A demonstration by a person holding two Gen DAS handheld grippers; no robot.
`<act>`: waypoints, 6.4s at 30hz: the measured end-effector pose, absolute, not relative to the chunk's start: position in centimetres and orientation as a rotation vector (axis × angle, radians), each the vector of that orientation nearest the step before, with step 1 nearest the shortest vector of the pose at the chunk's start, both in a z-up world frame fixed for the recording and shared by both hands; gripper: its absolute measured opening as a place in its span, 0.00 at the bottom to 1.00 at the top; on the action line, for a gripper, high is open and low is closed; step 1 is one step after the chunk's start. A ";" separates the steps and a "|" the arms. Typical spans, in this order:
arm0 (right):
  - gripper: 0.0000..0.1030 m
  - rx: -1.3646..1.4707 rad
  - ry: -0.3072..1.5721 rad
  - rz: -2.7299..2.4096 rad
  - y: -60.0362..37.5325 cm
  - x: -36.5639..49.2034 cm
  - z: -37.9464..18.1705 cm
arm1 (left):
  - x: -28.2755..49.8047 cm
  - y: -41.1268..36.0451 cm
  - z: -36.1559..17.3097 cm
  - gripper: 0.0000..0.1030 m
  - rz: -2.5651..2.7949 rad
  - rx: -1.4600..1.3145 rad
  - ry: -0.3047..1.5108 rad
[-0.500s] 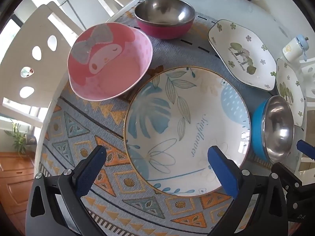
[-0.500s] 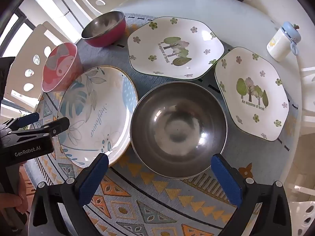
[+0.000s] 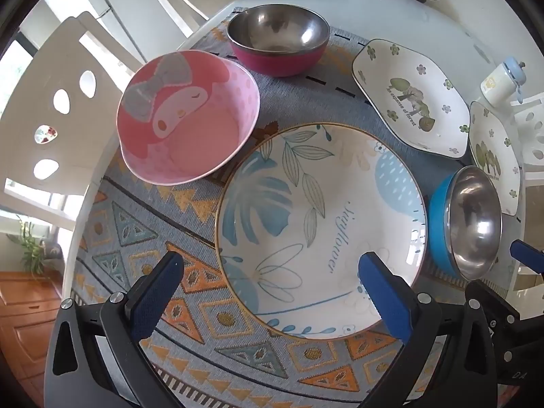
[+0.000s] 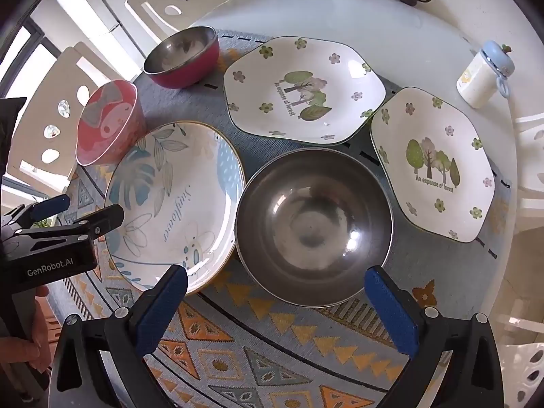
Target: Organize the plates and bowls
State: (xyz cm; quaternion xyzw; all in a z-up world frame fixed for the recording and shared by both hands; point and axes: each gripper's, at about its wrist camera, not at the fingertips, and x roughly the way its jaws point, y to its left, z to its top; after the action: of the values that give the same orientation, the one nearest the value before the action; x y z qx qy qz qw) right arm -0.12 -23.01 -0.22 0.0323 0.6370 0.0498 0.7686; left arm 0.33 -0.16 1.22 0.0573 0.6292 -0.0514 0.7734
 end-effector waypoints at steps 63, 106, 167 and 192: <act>1.00 0.073 1.390 0.071 -20.9 -0.2 0.7 | 0.7 1.4 1.6 0.99 -0.133 0.119 1.370; 1.00 0.094 1.397 0.031 -16.0 -2.2 1.0 | 0.2 5.5 1.9 0.99 -0.227 0.131 1.351; 0.56 0.195 1.134 -0.037 -15.3 -1.3 -9.1 | 3.3 1.6 -5.9 0.38 -0.352 0.044 1.183; 0.41 0.117 1.333 0.037 -11.2 -9.6 -8.7 | -5.5 7.4 -5.5 0.38 -0.417 0.141 1.321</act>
State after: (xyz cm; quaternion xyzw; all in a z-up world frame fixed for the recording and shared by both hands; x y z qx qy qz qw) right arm -9.59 -11.21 -8.73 0.0541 0.6180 0.0173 0.7841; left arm -5.50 7.41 -5.51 0.0649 0.6085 -0.1920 0.7673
